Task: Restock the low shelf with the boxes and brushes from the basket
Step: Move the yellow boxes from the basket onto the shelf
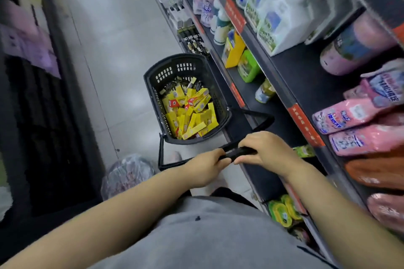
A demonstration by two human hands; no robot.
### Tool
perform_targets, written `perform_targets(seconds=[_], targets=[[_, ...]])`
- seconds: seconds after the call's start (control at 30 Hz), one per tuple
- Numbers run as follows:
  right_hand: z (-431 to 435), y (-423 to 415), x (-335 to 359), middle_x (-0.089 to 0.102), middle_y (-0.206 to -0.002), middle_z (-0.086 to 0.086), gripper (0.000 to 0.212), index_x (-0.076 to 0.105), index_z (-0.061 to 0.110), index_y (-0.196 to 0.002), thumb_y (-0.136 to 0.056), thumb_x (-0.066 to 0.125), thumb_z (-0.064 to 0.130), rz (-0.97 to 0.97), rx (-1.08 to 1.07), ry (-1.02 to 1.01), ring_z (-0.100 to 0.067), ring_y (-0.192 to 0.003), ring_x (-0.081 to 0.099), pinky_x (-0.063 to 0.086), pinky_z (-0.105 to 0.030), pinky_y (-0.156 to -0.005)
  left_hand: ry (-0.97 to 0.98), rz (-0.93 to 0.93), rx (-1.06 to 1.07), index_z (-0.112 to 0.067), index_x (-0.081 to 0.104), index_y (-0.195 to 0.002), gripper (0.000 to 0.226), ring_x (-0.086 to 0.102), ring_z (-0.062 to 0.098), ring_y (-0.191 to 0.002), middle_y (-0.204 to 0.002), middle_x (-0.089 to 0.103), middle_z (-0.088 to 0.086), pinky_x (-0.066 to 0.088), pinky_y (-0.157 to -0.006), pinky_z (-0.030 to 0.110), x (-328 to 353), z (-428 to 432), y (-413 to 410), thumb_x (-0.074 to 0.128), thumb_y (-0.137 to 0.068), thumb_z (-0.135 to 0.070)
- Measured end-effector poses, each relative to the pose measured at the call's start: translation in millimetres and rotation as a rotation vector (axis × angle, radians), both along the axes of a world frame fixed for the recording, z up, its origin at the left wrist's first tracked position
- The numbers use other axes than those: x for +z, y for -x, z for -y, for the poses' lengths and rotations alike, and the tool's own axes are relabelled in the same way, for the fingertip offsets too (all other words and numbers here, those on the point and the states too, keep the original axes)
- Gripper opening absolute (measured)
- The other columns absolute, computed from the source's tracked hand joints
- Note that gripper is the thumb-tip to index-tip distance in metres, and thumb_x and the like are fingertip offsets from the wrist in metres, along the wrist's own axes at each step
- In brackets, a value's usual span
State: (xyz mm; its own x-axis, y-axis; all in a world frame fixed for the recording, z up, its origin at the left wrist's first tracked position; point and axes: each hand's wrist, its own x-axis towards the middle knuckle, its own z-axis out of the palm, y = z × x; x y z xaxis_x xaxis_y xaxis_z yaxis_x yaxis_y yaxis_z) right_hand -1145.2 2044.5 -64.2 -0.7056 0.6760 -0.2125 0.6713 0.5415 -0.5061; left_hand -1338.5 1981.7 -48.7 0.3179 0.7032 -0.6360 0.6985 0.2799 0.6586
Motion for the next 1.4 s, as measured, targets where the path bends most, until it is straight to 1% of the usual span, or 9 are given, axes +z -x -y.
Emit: perform_targets(seconds=[0.13, 0.27, 0.5, 0.67, 0.8, 0.97, 1.07, 1.33, 1.4], targets=[[-24.5, 30.2, 11.9, 0.060, -0.086, 0.006, 0.051, 0.071, 0.016, -0.090, -0.068, 0.063, 0.061, -0.135, -0.226, -0.013, -0.017, -0.084, 0.055, 0.044, -0.031, -0.078, 0.058, 0.097, -0.041, -0.010, 0.048, -0.112, 0.026, 0.053, 0.031, -0.099, -0.107, 0.058, 0.016, 0.036, -0.073, 0.029, 12.7, -45.8, 34.3, 0.036, -0.101, -0.030], [-49.7, 54.4, 23.3, 0.049, -0.107, 0.012, 0.057, 0.070, 0.022, -0.101, -0.059, 0.070, 0.061, -0.175, -0.484, 0.031, -0.003, -0.105, 0.036, 0.031, -0.024, -0.093, 0.133, 0.235, -0.016, -0.015, 0.044, -0.098, 0.016, 0.043, 0.014, -0.072, -0.078, 0.045, -0.002, 0.036, -0.071, 0.030, 29.3, -84.9, 58.2, 0.038, -0.100, -0.029], [-85.9, 78.4, 25.2, 0.040, -0.125, 0.014, 0.077, 0.044, 0.034, -0.123, -0.055, 0.074, 0.053, -0.424, -0.696, 0.214, 0.022, -0.109, 0.035, 0.023, 0.006, -0.088, 0.042, 0.212, -0.056, -0.016, 0.049, -0.108, 0.026, 0.044, 0.011, -0.075, -0.085, 0.047, -0.002, 0.037, -0.067, 0.025, 37.4, -127.4, 76.9, 0.055, -0.092, -0.035], [-101.4, 90.7, 24.0, 0.036, -0.137, 0.015, 0.097, 0.032, 0.031, -0.139, -0.055, 0.077, 0.048, -0.486, -0.782, 0.355, 0.009, -0.124, 0.030, 0.025, -0.006, -0.097, 0.044, 0.215, -0.159, -0.027, 0.042, -0.093, 0.013, 0.038, 0.007, -0.064, -0.076, 0.040, -0.006, 0.034, -0.061, 0.024, 36.7, -148.4, 93.1, 0.050, -0.095, -0.017], [-128.3, 116.3, 27.9, 0.037, -0.140, 0.017, 0.100, 0.029, 0.031, -0.142, -0.055, 0.076, 0.050, -0.465, -0.810, 0.358, 0.016, -0.122, 0.028, 0.022, 0.005, -0.092, 0.098, 0.298, -0.148, -0.020, 0.044, -0.104, 0.008, 0.041, 0.012, -0.068, -0.076, 0.044, -0.004, 0.037, -0.067, 0.029, 29.2, -177.0, 120.4, 0.047, -0.096, -0.021], [-192.9, 198.1, 20.8, 0.025, -0.152, 0.006, 0.103, 0.024, 0.029, -0.146, -0.059, 0.070, 0.059, -0.438, -0.918, 0.296, -0.003, -0.136, 0.023, 0.023, -0.024, -0.110, 0.125, 0.402, 0.179, -0.015, 0.048, -0.110, 0.016, 0.052, 0.007, -0.061, -0.069, 0.055, -0.005, 0.046, -0.062, 0.023, 11.3, -241.5, 190.7, 0.052, -0.095, -0.022], [-239.1, 272.9, -1.7, 0.016, -0.156, 0.000, 0.091, 0.019, 0.019, -0.148, -0.077, 0.071, 0.041, -0.480, -1.064, 0.192, -0.009, -0.142, 0.015, 0.014, -0.020, -0.112, 0.062, 0.424, 0.385, -0.013, 0.047, -0.108, 0.014, 0.054, 0.004, -0.056, -0.073, 0.062, -0.004, 0.046, -0.055, 0.017, -8.7, -295.5, 242.6, 0.052, -0.095, -0.016], [-274.2, 365.9, -74.4, 0.016, -0.157, 0.001, 0.065, 0.023, 0.022, -0.148, -0.092, 0.057, 0.027, -0.436, -1.233, 0.259, -0.012, -0.143, 0.015, 0.013, -0.008, -0.102, -0.265, 0.053, 0.256, -0.012, 0.040, -0.099, 0.008, 0.051, 0.020, -0.078, -0.095, 0.061, 0.010, 0.041, -0.073, 0.033, -86.7, -413.8, 317.2, 0.035, -0.100, -0.019], [-263.9, 360.8, -95.8, 0.018, -0.156, 0.001, 0.060, 0.027, 0.023, -0.146, -0.094, 0.055, 0.026, -0.371, -1.229, 0.300, -0.013, -0.143, 0.018, 0.015, -0.018, -0.110, -0.279, 0.027, 0.261, -0.012, 0.039, -0.100, 0.009, 0.049, 0.021, -0.077, -0.095, 0.059, 0.011, 0.040, -0.070, 0.033, -109.2, -431.1, 324.9, 0.033, -0.101, -0.019]])
